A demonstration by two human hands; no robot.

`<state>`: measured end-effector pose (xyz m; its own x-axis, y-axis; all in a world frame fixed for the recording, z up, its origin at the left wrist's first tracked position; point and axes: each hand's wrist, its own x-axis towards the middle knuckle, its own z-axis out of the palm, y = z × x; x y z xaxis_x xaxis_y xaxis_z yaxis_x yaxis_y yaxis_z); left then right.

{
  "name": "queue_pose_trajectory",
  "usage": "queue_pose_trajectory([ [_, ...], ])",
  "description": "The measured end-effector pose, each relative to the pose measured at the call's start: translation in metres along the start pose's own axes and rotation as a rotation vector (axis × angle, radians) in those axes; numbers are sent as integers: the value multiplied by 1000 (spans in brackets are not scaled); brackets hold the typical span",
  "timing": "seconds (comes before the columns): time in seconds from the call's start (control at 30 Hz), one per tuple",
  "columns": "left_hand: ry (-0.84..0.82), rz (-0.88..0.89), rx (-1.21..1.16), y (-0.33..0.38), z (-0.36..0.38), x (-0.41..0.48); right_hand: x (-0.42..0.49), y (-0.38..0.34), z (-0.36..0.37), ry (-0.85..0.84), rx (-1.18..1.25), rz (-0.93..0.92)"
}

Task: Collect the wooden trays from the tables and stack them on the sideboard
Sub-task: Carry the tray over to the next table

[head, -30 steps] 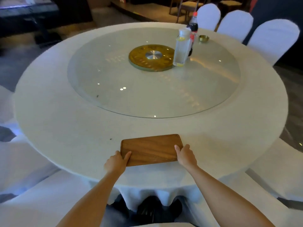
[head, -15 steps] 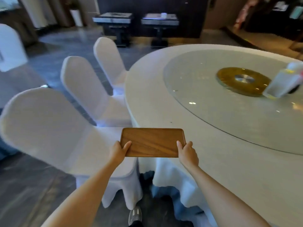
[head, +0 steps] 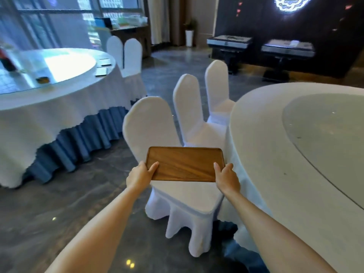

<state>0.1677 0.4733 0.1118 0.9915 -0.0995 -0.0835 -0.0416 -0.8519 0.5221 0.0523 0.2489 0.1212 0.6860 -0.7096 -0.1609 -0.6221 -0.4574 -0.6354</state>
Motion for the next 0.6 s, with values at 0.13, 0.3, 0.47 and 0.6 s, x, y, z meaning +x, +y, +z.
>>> queue_pose_trajectory([
  [0.13, 36, -93, -23, -67, -42, 21, -15, -64, 53, -37, -13, -78],
  [0.3, 91, -194, -42, -160, -106, 53, -36, -157, 131, -133, -35, -159],
  [0.47, 140, -259, -55, -242, -170, 91, -54, -244, 207, -212, -1, -229],
  [0.6, 170, -303, -49, -286, -205, 123, -58, -297, 253, -245, -3, -245],
])
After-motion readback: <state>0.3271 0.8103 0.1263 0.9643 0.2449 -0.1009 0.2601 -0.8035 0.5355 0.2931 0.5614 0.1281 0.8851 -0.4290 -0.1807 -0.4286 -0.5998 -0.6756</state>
